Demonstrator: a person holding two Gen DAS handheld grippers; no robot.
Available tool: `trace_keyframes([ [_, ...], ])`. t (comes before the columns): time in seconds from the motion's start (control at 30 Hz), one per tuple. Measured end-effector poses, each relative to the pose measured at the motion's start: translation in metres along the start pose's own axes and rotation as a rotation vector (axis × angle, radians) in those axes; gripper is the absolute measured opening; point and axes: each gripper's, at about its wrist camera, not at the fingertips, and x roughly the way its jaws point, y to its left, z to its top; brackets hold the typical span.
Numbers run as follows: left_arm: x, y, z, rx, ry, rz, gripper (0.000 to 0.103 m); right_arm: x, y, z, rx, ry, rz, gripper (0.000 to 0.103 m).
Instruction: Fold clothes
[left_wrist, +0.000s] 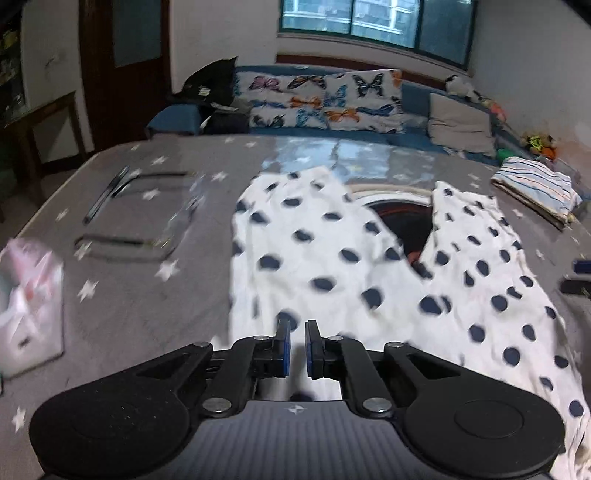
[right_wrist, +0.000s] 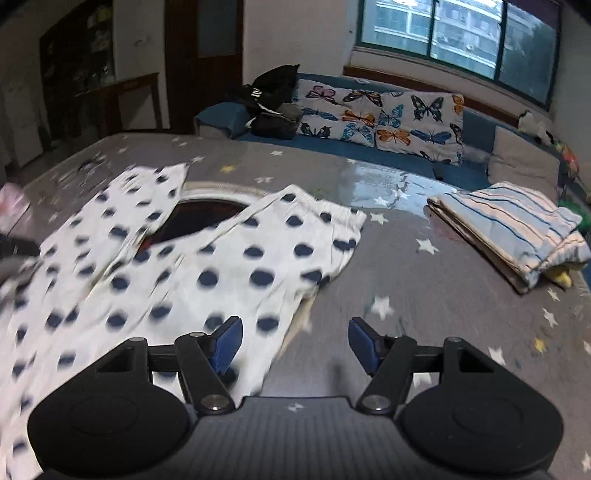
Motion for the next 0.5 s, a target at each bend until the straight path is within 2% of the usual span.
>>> trace_keyframes([
  [0.13,0.022,-0.006,0.007,0.019,0.021,0.011,0.009,0.029,0.001,0.016,0.003,0.003,-0.017,0.065],
  [0.23,0.035,-0.001,0.008,0.015,0.043,0.028,0.010,0.035,-0.006,0.015,-0.014,0.015,-0.061,0.065],
  [0.5,0.041,0.016,0.011,0.014,0.034,0.064,0.012,0.049,-0.022,0.013,-0.062,0.044,-0.181,0.065],
])
